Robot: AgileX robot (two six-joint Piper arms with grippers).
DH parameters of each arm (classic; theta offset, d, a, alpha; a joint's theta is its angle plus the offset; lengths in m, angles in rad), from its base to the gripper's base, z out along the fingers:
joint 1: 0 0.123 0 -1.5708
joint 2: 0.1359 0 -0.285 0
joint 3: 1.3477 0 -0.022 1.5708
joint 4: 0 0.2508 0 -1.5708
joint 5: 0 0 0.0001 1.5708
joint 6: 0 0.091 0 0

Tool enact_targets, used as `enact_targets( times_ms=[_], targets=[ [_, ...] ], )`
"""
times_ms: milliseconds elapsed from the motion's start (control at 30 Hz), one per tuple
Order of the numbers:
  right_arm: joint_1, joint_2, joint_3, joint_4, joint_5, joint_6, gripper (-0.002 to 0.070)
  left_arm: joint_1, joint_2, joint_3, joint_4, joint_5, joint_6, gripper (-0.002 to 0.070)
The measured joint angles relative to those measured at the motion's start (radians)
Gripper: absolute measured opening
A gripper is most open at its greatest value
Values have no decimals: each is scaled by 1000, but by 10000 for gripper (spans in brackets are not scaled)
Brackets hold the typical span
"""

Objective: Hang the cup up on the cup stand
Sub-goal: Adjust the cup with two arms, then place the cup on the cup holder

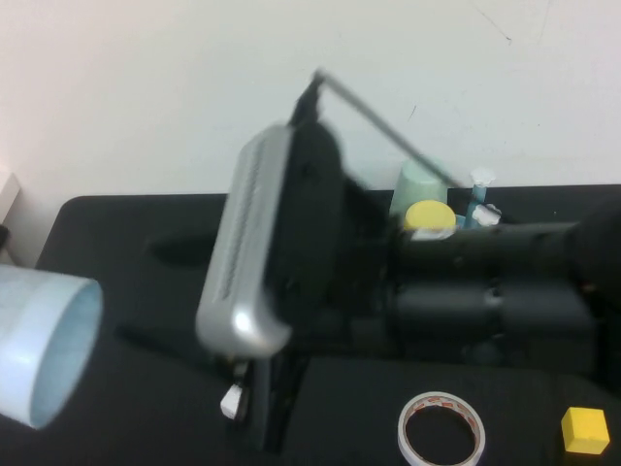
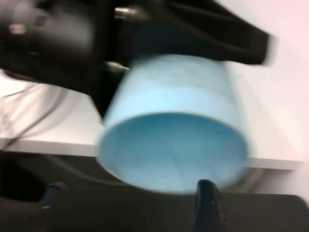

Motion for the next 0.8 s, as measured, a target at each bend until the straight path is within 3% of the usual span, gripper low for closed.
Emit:
enact_targets(
  times_ms=[167,267,333,400,533,667,800],
  targets=[
    [0,-69,17,-66,-61,82,402,0,7,-62,-5,-63,281,561],
    [0,-130,78,-93,-52,97,285,0,40,-117,-7,-85,544,561],
    [0,-180,144,-109,-45,100,154,0,75,-158,-7,-80,764,560],
    [0,-234,212,-119,-37,103,71,0,115,-195,-7,-49,972,560],
    [0,-339,378,-154,-49,106,13,0,219,-272,-7,80,1322,560],
    [0,-432,527,-166,-142,123,4,0,344,-358,0,215,1469,560],
    [0,-522,669,-123,-233,126,1,0,488,-461,4,282,1451,559]
  ],
)
